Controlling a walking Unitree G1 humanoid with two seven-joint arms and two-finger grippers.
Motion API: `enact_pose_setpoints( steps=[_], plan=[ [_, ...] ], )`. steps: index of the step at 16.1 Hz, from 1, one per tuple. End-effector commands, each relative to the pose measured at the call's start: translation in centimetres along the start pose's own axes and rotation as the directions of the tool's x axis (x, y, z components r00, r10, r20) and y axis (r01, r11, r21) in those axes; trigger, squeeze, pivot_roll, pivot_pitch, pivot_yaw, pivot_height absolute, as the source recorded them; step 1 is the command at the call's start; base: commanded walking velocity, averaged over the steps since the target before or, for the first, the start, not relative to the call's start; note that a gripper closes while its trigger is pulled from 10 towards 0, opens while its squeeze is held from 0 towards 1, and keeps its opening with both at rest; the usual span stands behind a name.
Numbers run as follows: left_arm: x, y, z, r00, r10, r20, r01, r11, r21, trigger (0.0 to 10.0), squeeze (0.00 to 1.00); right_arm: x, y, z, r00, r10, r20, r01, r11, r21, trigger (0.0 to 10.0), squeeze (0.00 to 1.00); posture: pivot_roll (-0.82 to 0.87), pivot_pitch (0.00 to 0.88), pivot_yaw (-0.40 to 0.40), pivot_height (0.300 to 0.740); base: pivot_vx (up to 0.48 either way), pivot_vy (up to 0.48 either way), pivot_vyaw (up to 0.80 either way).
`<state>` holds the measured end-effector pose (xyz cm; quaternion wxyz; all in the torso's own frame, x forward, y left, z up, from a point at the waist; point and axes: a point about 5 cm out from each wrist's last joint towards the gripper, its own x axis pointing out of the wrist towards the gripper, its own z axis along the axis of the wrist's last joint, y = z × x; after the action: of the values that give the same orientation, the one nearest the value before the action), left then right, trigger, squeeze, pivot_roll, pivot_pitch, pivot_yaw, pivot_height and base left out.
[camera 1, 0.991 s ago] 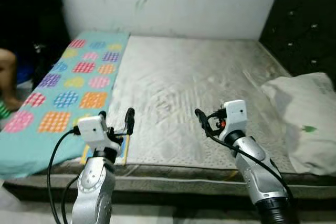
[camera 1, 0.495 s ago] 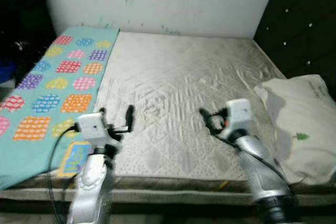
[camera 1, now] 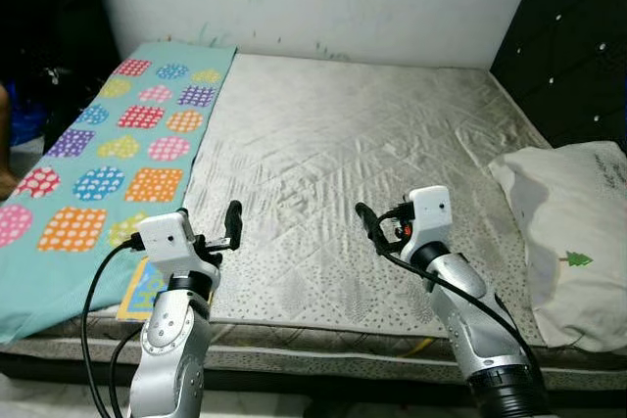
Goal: Clean up the room
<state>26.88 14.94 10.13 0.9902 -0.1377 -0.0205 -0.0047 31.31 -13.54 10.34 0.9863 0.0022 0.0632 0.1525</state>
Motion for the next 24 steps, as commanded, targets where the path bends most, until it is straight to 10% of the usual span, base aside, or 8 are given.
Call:
enact_pose_setpoints(
  steps=[1, 14, 24],
  plan=[
    [0.09, -0.31, 0.05, 1.0, -0.016, -0.003, 0.016, 1.0, -0.002, 10.0, 0.0, -0.03, -0.35, 0.17, 1.0, -0.015, 0.002, 0.015, 1.0, 0.008, 10.0, 0.0, -0.13, 0.01, -0.062, 0.74, 0.0, 0.48, -0.44],
    [0.21, -0.21, 0.02, 1.0, -0.003, -0.003, 0.003, 1.0, -0.008, 10.0, 0.0, 0.12, -0.74, 0.31, 1.0, -0.022, -0.005, 0.022, 1.0, -0.014, 10.0, 0.0, -0.13, 0.015, -0.065, 0.74, 0.0, 0.48, -0.11],
    [-0.05, -0.58, 0.48, 0.997, -0.063, 0.035, 0.064, 0.998, -0.022, 10.0, 0.0, 0.07, -0.59, 0.17, 1.0, -0.012, -0.006, 0.012, 1.0, -0.026, 10.0, 0.0, -0.13, 0.017, -0.062, 0.74, 0.304, 0.027, 0.0]
  ],
)
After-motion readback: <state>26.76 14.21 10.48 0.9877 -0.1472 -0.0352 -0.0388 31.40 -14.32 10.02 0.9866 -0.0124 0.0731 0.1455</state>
